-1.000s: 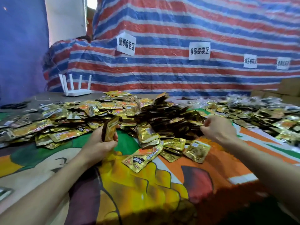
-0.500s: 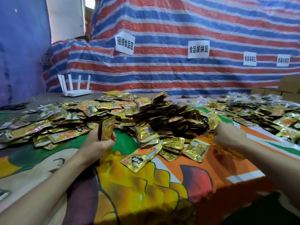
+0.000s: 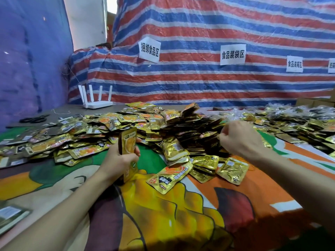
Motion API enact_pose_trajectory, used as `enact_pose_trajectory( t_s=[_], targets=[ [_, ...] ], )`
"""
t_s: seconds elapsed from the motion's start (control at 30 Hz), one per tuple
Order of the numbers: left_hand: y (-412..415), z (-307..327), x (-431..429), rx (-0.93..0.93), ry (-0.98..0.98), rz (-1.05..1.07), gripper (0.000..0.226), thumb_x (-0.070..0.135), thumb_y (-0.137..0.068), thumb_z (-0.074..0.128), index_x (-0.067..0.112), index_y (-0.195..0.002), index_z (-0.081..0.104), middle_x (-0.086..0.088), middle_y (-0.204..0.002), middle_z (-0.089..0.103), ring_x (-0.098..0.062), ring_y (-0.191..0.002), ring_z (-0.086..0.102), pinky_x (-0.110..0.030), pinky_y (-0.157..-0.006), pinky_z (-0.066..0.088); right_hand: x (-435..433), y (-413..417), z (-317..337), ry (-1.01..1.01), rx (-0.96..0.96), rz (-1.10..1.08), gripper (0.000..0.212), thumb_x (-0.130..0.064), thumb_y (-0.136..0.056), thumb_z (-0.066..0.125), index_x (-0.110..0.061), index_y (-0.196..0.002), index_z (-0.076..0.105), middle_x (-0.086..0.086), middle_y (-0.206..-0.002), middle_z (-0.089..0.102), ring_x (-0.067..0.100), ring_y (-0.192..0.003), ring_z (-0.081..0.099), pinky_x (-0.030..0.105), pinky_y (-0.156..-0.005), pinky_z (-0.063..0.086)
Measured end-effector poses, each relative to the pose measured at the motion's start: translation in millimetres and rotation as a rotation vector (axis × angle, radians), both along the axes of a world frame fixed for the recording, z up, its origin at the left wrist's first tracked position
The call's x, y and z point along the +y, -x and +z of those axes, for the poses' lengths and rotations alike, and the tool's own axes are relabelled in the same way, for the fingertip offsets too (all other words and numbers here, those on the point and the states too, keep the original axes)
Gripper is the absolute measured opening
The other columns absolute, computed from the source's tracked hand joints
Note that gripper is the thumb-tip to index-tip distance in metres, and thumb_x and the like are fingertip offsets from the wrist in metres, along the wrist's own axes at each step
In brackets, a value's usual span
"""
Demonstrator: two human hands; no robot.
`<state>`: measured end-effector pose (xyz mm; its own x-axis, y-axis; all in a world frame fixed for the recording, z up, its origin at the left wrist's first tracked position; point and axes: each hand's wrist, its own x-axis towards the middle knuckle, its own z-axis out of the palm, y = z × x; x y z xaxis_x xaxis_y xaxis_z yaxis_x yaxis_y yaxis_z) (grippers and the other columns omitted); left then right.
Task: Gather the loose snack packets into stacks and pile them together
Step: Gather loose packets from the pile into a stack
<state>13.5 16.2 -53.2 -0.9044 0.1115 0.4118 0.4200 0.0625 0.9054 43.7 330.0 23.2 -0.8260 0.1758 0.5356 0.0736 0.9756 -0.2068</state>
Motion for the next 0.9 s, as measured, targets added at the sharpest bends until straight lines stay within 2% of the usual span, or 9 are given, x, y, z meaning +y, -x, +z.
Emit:
enact_pose_trajectory(
  t_s=[0.13,0.23,0.3,0.4,0.53,0.63,0.73,0.83,0.9],
  targets=[
    [2,3,-4,-0.147,-0.23,-0.048,0.04,-0.017,-0.079,0.057,0.008,-0.108,0.068,-0.009,-0.085,0.069,-0.028,-0.083,0.064,-0.04,-0.077,0.054,-64,8,-5,0.262,-0.055,0.415,0.017,-0.023,-0.097,0.06,-0.015,-0.096,0.076,-0.003,-0.088,0.072,0.014,-0.08,0.067,0.037,-0.074,0.059],
    [0,9,-9,-0.287,-0.337,-0.149,0.043,-0.009,-0.076,0.054,0.008,-0.113,0.068,-0.01,-0.106,0.076,-0.025,-0.082,0.072,-0.04,-0.071,0.061,-110,23,-17,0.428,-0.109,0.596,0.017,-0.023,-0.098,0.064,-0.012,-0.097,0.077,-0.008,-0.083,0.069,0.004,-0.076,0.064,0.021,-0.069,0.052],
    [-2,12,-12,-0.357,-0.402,-0.221,0.048,-0.001,-0.069,0.056,0.007,-0.115,0.066,-0.011,-0.112,0.075,-0.024,-0.076,0.072,-0.042,-0.07,0.061,-135,37,-27,0.507,-0.127,0.634,0.018,-0.023,-0.098,0.065,-0.01,-0.097,0.077,-0.004,-0.085,0.07,0.008,-0.079,0.064,0.025,-0.071,0.053],
    [0,15,-15,-0.41,-0.477,-0.201,0.044,-0.006,-0.074,0.054,0.006,-0.115,0.067,-0.017,-0.107,0.075,-0.026,-0.072,0.073,-0.039,-0.06,0.062,-164,58,-40,0.603,-0.147,0.625,0.02,-0.027,-0.098,0.066,-0.01,-0.101,0.077,0.002,-0.094,0.073,0.016,-0.086,0.067,0.032,-0.075,0.056],
    [11,12,-23,-0.432,-0.446,-0.039,0.038,-0.014,-0.082,0.05,0.003,-0.111,0.067,-0.012,-0.094,0.077,-0.024,-0.071,0.071,-0.033,-0.055,0.059,-185,72,-57,0.592,-0.037,0.598,0.015,-0.029,-0.099,0.064,-0.017,-0.099,0.073,-0.007,-0.091,0.068,0.001,-0.08,0.06,0.012,-0.062,0.042],
    [12,13,-28,-0.493,-0.478,-0.084,0.041,-0.014,-0.078,0.047,0.002,-0.111,0.065,-0.011,-0.081,0.068,-0.023,-0.067,0.067,-0.034,-0.058,0.058,-186,77,-67,0.586,-0.153,0.674,0.012,-0.028,-0.101,0.061,-0.02,-0.099,0.07,-0.008,-0.093,0.065,0.0,-0.081,0.058,0.014,-0.062,0.041],
    [13,15,-33,-0.497,-0.594,-0.21,0.05,-0.009,-0.068,0.047,0.0,-0.116,0.06,-0.01,-0.077,0.061,-0.025,-0.069,0.061,-0.038,-0.067,0.056,-174,76,-62,1.052,-0.428,0.865,0.018,-0.011,-0.099,0.054,-0.011,-0.086,0.067,-0.002,-0.082,0.062,0.009,-0.071,0.053,0.021,-0.06,0.039],
    [13,12,-33,-0.479,-0.659,-0.338,0.048,-0.005,-0.07,0.043,0.0,-0.116,0.058,-0.01,-0.079,0.059,-0.024,-0.071,0.058,-0.039,-0.069,0.054,-159,70,-49,1.57,-0.466,1.017,0.01,-0.014,-0.072,0.049,-0.009,-0.065,0.055,0.008,-0.073,0.061,0.021,-0.073,0.051,0.036,-0.075,0.036],
    [11,11,-29,-0.475,-0.668,-0.442,0.046,-0.005,-0.072,0.044,0.001,-0.116,0.057,-0.009,-0.081,0.057,-0.023,-0.072,0.058,-0.038,-0.07,0.056,-153,66,-43,1.746,-0.451,1.115,0.015,-0.017,-0.071,0.044,-0.013,-0.058,0.049,0.008,-0.067,0.054,0.025,-0.073,0.05,0.039,-0.082,0.039]
  ],
)
